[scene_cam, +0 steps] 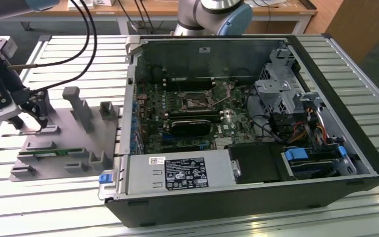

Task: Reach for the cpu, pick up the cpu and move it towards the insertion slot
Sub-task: 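Pick up the cpu and move it towards the insertion slot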

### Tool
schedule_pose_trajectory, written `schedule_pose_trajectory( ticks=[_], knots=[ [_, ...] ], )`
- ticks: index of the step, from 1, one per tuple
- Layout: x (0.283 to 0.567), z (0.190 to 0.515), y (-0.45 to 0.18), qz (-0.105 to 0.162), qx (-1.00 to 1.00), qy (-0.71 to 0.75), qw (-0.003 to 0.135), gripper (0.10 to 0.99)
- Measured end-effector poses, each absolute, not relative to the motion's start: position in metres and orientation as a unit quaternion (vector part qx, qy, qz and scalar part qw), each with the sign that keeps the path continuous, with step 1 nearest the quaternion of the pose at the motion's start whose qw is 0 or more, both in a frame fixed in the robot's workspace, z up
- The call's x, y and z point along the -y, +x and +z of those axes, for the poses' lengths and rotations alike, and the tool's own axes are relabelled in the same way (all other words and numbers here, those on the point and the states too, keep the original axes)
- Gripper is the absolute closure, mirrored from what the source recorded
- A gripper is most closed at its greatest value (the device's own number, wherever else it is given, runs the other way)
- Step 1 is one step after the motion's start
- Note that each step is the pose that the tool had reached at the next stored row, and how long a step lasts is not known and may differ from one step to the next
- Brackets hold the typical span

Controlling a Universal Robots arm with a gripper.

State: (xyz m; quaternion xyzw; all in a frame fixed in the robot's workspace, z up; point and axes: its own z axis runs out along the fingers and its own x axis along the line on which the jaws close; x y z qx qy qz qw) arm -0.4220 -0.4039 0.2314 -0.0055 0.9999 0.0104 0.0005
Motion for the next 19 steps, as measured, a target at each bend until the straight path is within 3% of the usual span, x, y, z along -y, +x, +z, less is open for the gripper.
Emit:
schedule_pose_trajectory(
  ticks=[19],
  knots=[
    [0.403,0.253,-0.422,0.01,-1.0,-0.005,0.0,0.545]
  ],
)
